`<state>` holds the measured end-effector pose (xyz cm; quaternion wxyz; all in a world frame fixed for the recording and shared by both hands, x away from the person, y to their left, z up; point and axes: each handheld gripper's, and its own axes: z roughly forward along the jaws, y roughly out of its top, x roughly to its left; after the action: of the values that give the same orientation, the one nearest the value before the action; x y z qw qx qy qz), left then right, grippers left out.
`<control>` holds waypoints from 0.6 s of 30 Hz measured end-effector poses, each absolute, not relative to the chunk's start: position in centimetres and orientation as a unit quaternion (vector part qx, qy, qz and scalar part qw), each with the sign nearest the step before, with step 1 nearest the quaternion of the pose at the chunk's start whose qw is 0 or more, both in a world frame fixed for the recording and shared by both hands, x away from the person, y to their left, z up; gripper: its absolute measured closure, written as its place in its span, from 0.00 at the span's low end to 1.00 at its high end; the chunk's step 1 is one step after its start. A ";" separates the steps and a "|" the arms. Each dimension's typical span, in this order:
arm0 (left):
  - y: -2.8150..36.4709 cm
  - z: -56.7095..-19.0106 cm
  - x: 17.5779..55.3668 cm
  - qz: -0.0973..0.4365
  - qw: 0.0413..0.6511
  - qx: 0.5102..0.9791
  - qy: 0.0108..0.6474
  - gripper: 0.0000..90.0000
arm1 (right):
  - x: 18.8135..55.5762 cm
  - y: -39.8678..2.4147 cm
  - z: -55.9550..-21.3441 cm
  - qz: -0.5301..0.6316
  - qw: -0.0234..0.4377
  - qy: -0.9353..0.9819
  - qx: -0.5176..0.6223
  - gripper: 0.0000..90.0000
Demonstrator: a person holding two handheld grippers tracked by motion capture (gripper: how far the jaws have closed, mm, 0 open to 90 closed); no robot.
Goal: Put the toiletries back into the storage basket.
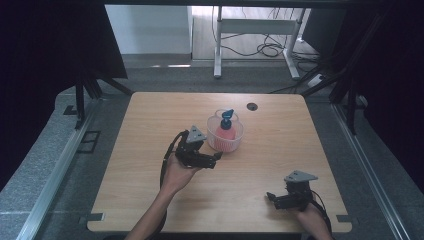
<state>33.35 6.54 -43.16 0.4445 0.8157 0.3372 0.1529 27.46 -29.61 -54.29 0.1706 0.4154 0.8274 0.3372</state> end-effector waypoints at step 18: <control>8.0 -44.2 31.9 0.145 0.453 0.811 0.340 0.13 | 27.4 -29.6 -54.3 0.337 0.171 0.827 0.416 0.00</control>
<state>31.88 8.03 -44.17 0.4532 0.8110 0.3402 0.1453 27.44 -29.58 -54.29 0.1706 0.4164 0.8270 0.3371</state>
